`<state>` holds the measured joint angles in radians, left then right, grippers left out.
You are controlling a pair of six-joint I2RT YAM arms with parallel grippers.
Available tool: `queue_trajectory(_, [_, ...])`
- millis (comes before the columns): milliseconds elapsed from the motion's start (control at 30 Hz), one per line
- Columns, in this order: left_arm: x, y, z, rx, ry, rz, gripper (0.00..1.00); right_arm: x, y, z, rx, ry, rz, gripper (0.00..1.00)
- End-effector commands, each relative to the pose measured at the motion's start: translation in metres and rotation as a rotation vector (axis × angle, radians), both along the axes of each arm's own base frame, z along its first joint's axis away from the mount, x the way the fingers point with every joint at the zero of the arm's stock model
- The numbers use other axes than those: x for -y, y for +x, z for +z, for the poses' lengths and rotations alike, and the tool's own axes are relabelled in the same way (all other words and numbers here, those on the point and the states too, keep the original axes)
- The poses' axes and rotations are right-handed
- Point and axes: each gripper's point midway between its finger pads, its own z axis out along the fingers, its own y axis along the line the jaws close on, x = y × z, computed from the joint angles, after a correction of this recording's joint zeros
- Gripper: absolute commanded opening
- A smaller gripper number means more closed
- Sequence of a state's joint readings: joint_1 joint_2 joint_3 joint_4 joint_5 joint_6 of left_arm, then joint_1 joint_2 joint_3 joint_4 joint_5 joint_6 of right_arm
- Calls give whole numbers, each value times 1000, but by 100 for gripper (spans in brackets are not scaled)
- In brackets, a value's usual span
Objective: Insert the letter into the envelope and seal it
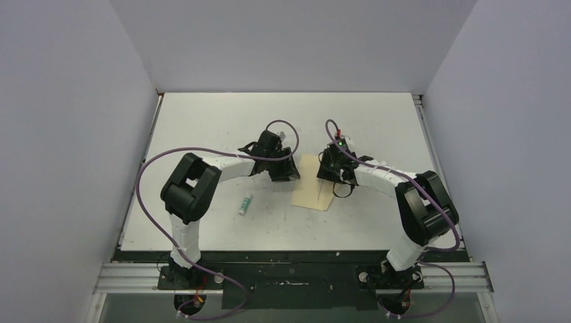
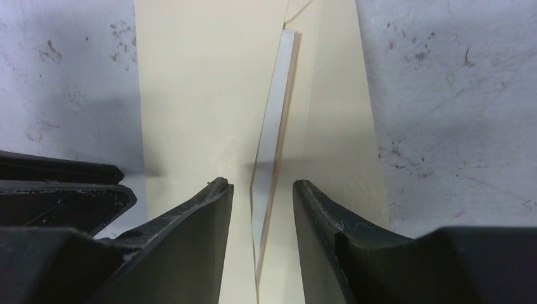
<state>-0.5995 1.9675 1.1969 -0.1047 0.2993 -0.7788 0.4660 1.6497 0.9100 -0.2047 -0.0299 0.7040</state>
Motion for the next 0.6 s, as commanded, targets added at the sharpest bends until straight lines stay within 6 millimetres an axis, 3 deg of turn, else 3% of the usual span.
queue_trajectory(0, [-7,25,10,81,63,25,44,3,27,11,68,-47,-20,40])
queue_trajectory(267, [4,40,7,109,48,11,44,5,37,-3,28,-68,-35,41])
queue_trajectory(567, [15,37,-7,46,24,-25,35,-19,36,-16,2,47,40,38])
